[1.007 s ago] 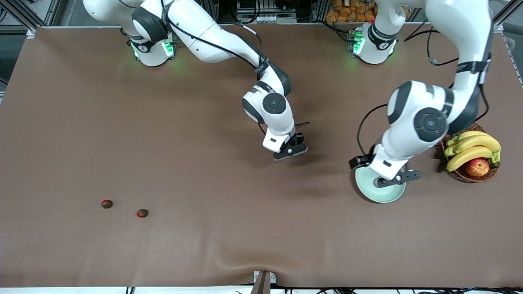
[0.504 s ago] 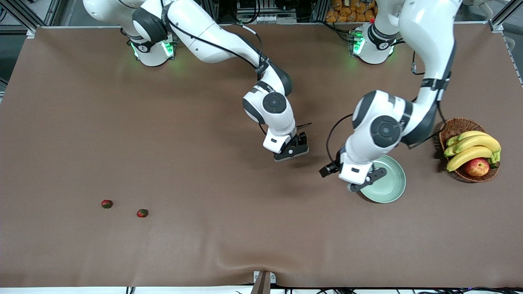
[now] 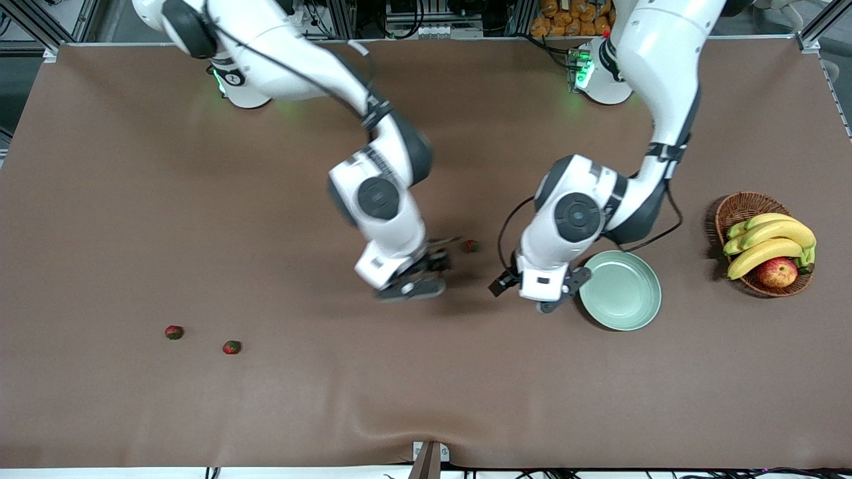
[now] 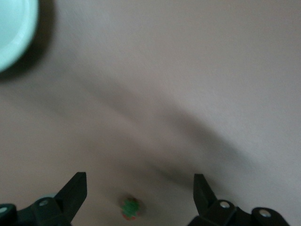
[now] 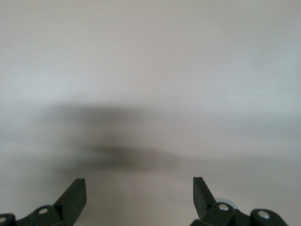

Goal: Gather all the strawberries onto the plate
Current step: 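Pass the strawberry from the right gripper into the left gripper, then place the strawberry on the plate while the right gripper reaches another, then grasp the second strawberry with the right gripper and lift it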

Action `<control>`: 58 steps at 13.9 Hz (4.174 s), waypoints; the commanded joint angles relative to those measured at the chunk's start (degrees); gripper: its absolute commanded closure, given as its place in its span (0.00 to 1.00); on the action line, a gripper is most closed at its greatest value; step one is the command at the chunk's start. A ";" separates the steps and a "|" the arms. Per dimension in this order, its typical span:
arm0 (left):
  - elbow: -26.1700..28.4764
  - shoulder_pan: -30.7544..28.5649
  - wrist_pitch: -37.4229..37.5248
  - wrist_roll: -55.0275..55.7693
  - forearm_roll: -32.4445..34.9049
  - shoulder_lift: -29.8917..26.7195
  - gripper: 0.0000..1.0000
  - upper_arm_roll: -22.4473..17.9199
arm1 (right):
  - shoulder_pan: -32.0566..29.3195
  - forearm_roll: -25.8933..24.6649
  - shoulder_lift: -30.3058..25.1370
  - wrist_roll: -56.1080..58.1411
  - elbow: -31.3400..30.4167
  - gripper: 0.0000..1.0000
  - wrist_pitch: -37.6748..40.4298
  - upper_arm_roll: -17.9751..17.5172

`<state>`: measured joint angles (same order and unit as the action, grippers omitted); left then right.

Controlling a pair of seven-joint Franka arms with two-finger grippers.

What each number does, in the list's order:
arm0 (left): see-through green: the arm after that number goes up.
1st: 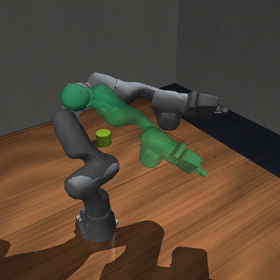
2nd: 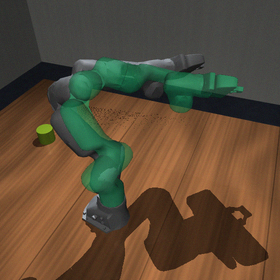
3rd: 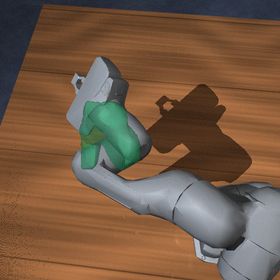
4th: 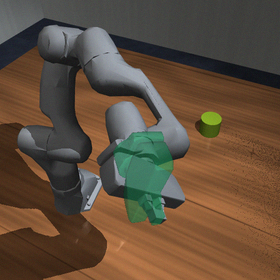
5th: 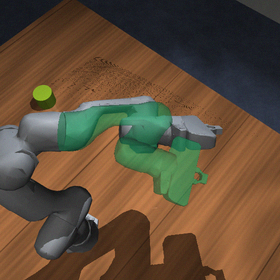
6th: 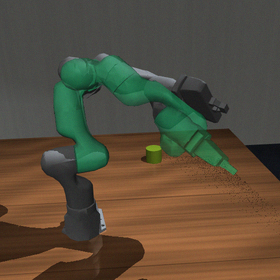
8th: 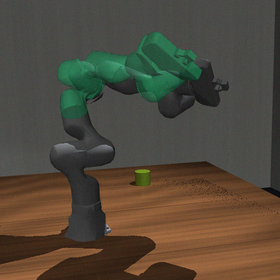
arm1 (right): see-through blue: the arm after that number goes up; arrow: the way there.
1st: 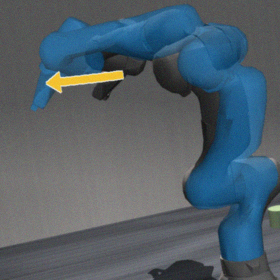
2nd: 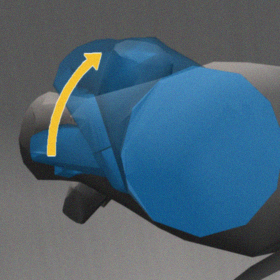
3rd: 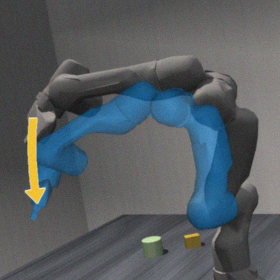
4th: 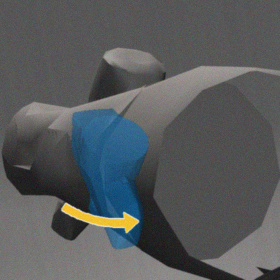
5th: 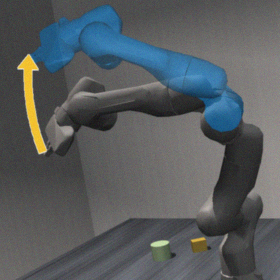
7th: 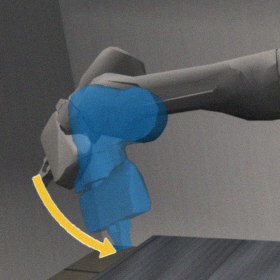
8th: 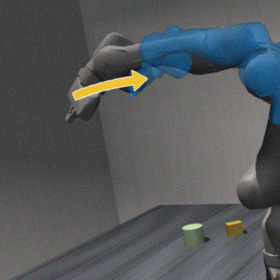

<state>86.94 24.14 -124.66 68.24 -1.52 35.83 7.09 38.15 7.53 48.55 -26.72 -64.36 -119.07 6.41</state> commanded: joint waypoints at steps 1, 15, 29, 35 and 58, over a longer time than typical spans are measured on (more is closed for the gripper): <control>-3.71 2.66 -0.58 3.29 -0.42 3.80 0.00 -1.03 | -2.63 -0.06 -1.27 5.87 -1.30 0.00 3.14 4.65; 6.57 9.70 -2.07 15.25 1.96 4.42 0.26 -1.03 | -24.87 0.65 2.51 27.51 -3.06 0.00 -3.08 6.42; 7.63 3.65 -7.18 15.96 1.87 0.84 1.00 -1.29 | -27.77 8.91 7.08 26.89 -5.34 0.00 -6.96 6.33; 7.72 -10.93 3.36 -1.50 1.96 -4.19 1.00 -1.29 | -26.99 8.91 7.87 25.05 -5.43 0.00 -7.23 6.33; 7.10 -22.38 3.46 -20.61 0.03 -3.84 0.00 0.73 | -23.40 8.29 4.46 29.18 -4.81 1.00 -5.65 6.33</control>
<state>93.80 1.82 -121.59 46.17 -0.92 33.23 7.32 12.52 15.53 55.96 1.56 -68.45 -125.97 12.77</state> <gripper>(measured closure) 0.000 0.630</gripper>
